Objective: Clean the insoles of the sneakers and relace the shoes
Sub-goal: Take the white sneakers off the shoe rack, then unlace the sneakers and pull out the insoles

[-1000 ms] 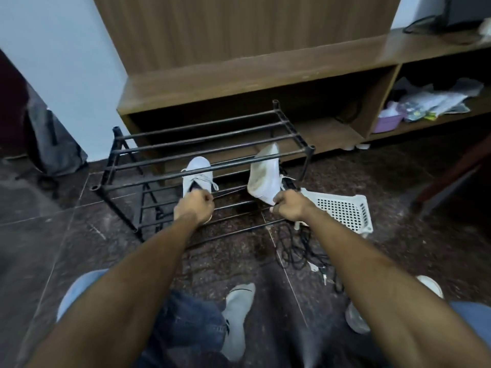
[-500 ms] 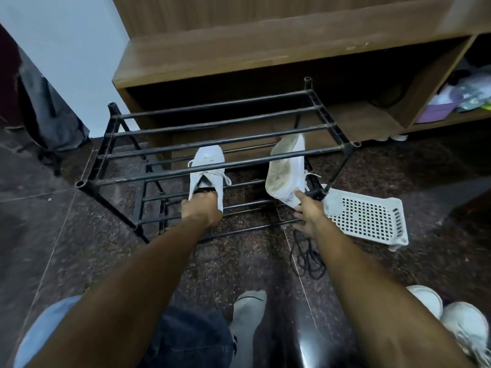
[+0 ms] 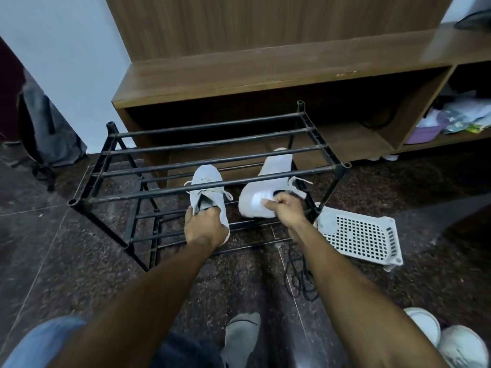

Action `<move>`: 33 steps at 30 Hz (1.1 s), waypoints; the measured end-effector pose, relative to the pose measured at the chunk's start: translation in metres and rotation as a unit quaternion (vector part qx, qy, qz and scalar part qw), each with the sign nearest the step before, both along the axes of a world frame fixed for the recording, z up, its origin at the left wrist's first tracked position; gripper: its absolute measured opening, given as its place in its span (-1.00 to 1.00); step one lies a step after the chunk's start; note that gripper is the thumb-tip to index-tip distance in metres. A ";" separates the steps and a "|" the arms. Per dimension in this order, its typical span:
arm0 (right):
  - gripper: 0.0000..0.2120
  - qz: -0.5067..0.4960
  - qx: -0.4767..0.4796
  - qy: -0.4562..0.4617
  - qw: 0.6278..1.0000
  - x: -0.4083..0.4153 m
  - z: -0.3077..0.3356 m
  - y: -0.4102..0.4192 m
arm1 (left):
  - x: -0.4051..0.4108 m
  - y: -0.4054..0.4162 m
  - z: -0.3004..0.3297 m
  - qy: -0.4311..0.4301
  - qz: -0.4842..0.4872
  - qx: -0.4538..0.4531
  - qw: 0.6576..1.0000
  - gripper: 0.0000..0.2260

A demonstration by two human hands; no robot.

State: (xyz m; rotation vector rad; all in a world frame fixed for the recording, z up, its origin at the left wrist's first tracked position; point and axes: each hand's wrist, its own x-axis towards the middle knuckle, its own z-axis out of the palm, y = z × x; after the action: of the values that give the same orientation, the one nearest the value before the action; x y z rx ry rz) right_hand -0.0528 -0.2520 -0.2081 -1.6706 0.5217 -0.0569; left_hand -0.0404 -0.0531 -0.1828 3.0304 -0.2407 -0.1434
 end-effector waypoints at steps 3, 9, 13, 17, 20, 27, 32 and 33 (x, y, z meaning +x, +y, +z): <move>-0.59 0.083 -0.098 -0.050 0.990 -0.014 0.041 0.004 | -0.021 -0.009 0.015 -0.003 0.017 -0.063 0.998 -0.80; -0.72 0.164 -0.254 -0.061 0.951 -0.084 0.128 -0.016 | -0.073 -0.025 0.055 -0.024 -0.009 -0.146 0.989 -0.78; -0.77 0.166 -0.236 -0.058 0.956 -0.136 0.175 -0.025 | -0.105 -0.028 0.073 -0.004 -0.120 -0.158 0.980 -0.76; -0.74 0.204 -0.248 0.051 0.946 -0.188 0.191 -0.037 | -0.130 -0.042 0.084 0.171 -0.233 -0.150 0.946 -0.79; -0.71 0.241 -0.272 0.148 0.920 -0.223 0.168 -0.048 | -0.153 -0.066 0.075 0.284 -0.287 -0.105 0.909 -0.89; -0.82 0.234 -0.305 0.268 0.884 -0.283 0.067 -0.069 | -0.198 -0.107 0.003 0.304 -0.351 0.021 0.886 -0.80; -0.72 0.209 -0.342 0.262 0.878 -0.310 0.014 -0.057 | -0.219 -0.102 -0.058 0.240 -0.337 0.037 0.909 -0.56; -0.70 0.239 -0.343 0.286 0.862 -0.319 -0.001 -0.049 | -0.226 -0.098 -0.075 0.260 -0.342 0.046 0.902 -0.57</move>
State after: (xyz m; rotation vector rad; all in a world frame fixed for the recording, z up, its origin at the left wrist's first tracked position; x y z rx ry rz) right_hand -0.3718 -0.3006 -0.2094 -2.4976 0.5392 0.7179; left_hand -0.2665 -0.1515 -0.2578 2.6961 -1.2420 -1.0071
